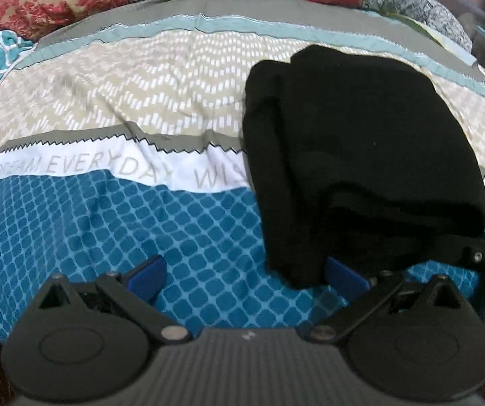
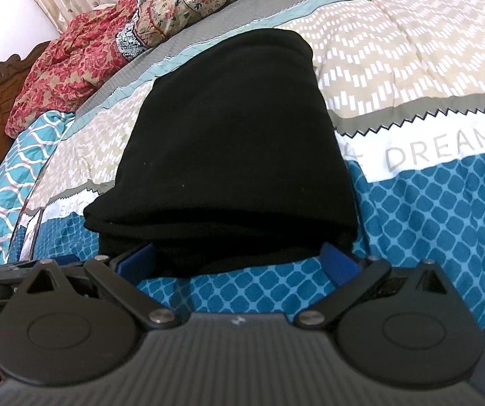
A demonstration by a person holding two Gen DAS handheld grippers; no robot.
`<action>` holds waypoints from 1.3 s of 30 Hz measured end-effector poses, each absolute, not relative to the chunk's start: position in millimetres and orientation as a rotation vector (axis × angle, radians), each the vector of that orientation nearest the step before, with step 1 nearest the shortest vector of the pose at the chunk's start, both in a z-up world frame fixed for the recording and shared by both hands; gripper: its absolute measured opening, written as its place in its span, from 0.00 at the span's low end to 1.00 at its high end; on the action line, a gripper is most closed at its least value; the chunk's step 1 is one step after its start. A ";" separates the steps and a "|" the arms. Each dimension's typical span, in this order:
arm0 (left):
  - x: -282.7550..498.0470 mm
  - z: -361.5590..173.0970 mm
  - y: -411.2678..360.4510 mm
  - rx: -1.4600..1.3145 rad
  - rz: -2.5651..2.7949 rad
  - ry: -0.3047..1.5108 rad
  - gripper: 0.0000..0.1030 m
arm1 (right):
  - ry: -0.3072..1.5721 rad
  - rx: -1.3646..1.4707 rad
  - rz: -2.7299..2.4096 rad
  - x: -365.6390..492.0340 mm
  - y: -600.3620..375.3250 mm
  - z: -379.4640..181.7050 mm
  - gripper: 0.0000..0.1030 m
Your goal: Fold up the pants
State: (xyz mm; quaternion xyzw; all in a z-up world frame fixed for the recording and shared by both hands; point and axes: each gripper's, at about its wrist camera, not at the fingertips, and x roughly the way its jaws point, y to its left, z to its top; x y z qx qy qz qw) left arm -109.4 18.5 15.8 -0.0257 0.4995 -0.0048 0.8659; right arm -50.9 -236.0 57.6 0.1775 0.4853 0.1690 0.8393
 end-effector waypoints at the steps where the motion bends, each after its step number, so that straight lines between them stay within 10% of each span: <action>1: -109.8 15.2 18.2 -0.054 -0.011 1.048 1.00 | 1.027 0.373 0.357 -50.8 -235.5 57.6 1.00; 39: -103.8 9.0 16.6 -0.049 -0.010 1.070 1.00 | 1.020 0.384 0.356 -50.9 -235.4 57.6 1.00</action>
